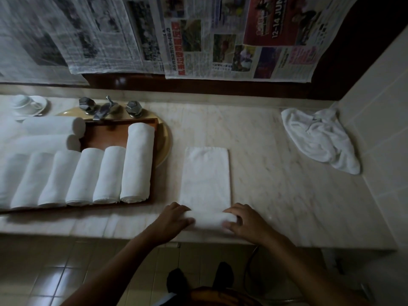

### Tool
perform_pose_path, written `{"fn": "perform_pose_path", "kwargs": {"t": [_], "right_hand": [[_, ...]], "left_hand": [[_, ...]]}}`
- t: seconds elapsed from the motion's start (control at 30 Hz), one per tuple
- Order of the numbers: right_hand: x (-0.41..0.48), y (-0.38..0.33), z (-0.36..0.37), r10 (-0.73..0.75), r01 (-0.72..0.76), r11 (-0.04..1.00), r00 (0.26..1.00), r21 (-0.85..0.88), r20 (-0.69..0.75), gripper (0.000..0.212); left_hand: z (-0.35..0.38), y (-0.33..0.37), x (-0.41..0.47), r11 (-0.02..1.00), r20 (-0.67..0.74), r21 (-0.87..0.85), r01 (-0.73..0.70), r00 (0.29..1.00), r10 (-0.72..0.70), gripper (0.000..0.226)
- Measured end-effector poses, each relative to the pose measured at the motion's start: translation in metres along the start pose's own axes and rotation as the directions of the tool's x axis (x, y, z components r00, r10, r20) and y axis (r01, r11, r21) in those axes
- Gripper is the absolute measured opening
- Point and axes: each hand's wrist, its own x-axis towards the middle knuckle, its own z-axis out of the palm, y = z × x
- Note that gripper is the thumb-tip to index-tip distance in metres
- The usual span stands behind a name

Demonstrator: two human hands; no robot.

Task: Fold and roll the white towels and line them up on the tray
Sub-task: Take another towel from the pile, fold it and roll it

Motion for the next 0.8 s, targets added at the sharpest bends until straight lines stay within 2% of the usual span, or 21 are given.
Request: {"fn": "perform_pose_path", "kwargs": {"t": [0.1,0.13,0.2,0.27,0.33,0.43,0.5,0.57,0.63,0.8], "right_hand": [[0.001,-0.007,0.001,0.133,-0.123,0.982,0.989,0.141,-0.061,0.056],[0.001,-0.009,0.004,0.152,-0.139,0.982,0.983,0.131,-0.1,0.058],[-0.004,-0.015,0.013,0.096,-0.098,0.995,0.969,0.004,-0.226,0.056],[-0.014,-0.026,0.026,-0.062,0.012,0.987,0.95,-0.162,-0.305,0.053],[-0.022,-0.037,0.044,-0.182,0.086,0.946,0.939,-0.313,-0.293,0.058],[-0.02,-0.044,0.066,-0.176,0.069,0.91,0.957,-0.408,-0.231,0.075],[-0.011,-0.041,0.065,-0.159,0.06,0.905,0.966,-0.42,-0.205,0.083],[-0.003,-0.038,0.058,-0.157,0.07,0.894,0.974,-0.443,-0.164,0.086],[0.005,-0.035,0.05,-0.155,0.089,0.889,0.982,-0.449,-0.111,0.09],[0.032,-0.022,0.033,-0.209,0.154,0.858,0.976,-0.491,-0.06,0.087]], "left_hand": [[0.002,0.001,0.008,0.997,-0.074,-0.059,0.045,0.996,-0.049,0.07],[0.002,0.005,0.008,0.994,-0.09,-0.082,0.066,0.993,-0.073,0.068],[-0.001,0.011,0.01,0.994,-0.112,-0.058,0.088,0.989,-0.094,0.057],[-0.002,0.012,0.013,0.994,-0.114,-0.004,0.105,0.988,-0.104,0.043],[-0.004,0.014,0.011,0.991,-0.118,0.085,0.101,0.989,-0.091,0.038],[0.008,0.019,0.007,0.923,-0.255,0.385,-0.014,0.959,0.121,0.036],[0.015,0.031,0.0,0.926,-0.356,0.376,0.04,0.929,0.105,0.045],[0.024,0.038,-0.004,0.892,-0.307,0.452,0.021,0.942,0.134,0.062],[0.031,0.033,-0.001,0.842,-0.189,0.538,-0.034,0.969,0.16,0.074],[0.017,0.022,0.023,0.805,-0.069,0.591,-0.042,0.992,0.102,0.086]]}}
